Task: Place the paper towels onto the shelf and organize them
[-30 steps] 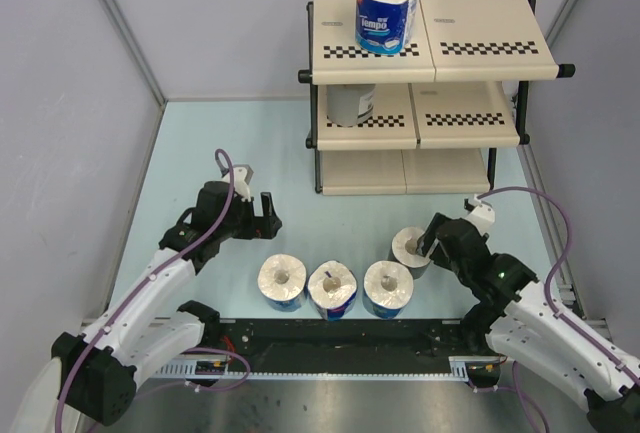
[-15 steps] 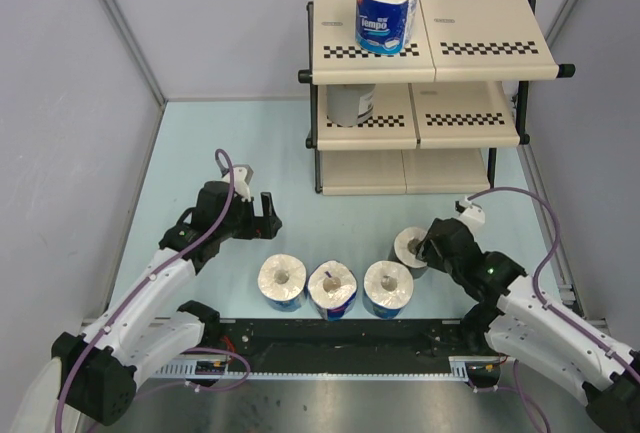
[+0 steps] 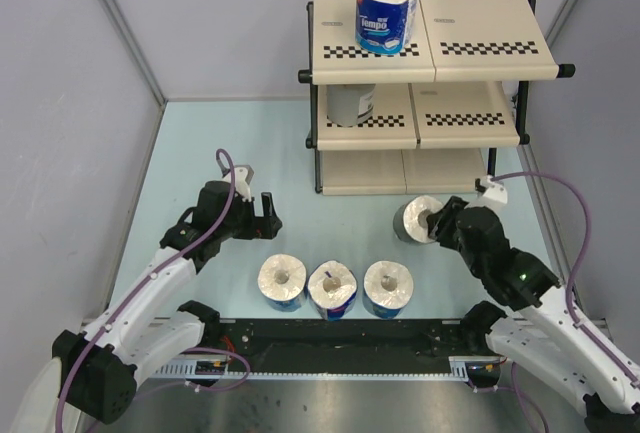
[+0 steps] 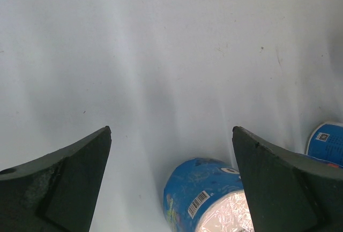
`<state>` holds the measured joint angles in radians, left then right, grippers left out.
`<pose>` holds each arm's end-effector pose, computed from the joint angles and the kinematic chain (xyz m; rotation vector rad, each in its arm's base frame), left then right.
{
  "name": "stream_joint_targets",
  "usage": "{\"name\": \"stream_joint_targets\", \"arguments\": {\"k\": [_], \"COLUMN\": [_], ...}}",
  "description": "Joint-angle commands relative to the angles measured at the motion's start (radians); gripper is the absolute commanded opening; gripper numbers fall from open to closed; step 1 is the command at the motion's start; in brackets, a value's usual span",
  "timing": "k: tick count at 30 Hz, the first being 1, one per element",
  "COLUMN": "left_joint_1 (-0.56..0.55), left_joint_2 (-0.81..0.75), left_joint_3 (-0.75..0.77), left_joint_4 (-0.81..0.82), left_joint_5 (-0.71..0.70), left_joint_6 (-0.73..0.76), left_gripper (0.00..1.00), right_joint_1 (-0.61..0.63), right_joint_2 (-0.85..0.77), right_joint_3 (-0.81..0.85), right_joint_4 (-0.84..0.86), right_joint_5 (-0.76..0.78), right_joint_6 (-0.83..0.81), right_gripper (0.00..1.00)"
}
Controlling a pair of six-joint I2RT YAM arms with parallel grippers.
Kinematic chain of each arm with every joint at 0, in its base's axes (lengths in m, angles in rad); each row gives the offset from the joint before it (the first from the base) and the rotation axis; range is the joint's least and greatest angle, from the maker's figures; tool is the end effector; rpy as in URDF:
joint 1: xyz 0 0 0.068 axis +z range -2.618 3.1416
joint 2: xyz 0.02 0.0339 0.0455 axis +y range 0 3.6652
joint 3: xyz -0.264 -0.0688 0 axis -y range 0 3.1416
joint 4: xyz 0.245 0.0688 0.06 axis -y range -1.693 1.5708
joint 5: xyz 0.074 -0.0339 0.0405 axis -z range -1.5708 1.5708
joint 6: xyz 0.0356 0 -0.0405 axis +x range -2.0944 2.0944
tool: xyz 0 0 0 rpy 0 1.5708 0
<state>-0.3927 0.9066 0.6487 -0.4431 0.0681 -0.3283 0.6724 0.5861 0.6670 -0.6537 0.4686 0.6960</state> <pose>0.1775 -0.0762 0.2463 0.1110 2.3087 -0.4524 0.1104 0.0673 0.2818 0.2944 2.0716 0.3310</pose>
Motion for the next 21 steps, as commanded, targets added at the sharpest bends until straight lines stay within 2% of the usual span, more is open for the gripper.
{"name": "stream_joint_targets", "arguments": {"k": [1, 6, 10, 17, 21], "left_joint_1": [-0.006, -0.006, -0.006, -0.006, -0.006], "left_joint_2": [-0.008, -0.014, -0.014, -0.014, -0.015], "left_joint_3": [0.028, 0.028, 0.028, 0.028, 0.028], "left_joint_4": [0.018, 0.018, 0.02, 0.02, 0.02], "left_joint_5": [0.015, 0.012, 0.016, 0.019, 0.019], "left_joint_6": [0.015, 0.015, 0.015, 0.015, 0.015], "left_gripper": [1.0, 1.0, 1.0, 1.0, 1.0], "right_joint_1": [-0.052, -0.128, -0.169, -0.255, -0.347], "right_joint_2": [0.026, 0.089, 0.147, 0.233, 0.293], "right_joint_3": [0.175, 0.305, 0.374, 0.399, 0.41], "right_joint_4": [0.139, 0.253, 0.344, 0.52, 0.606], "right_joint_5": [0.064, 0.053, 0.099, 0.085, -0.005], "right_joint_6": [-0.16, -0.256, -0.271, -0.282, -0.267], "right_gripper": [0.41, 0.41, 0.39, 0.37, 0.37]}}
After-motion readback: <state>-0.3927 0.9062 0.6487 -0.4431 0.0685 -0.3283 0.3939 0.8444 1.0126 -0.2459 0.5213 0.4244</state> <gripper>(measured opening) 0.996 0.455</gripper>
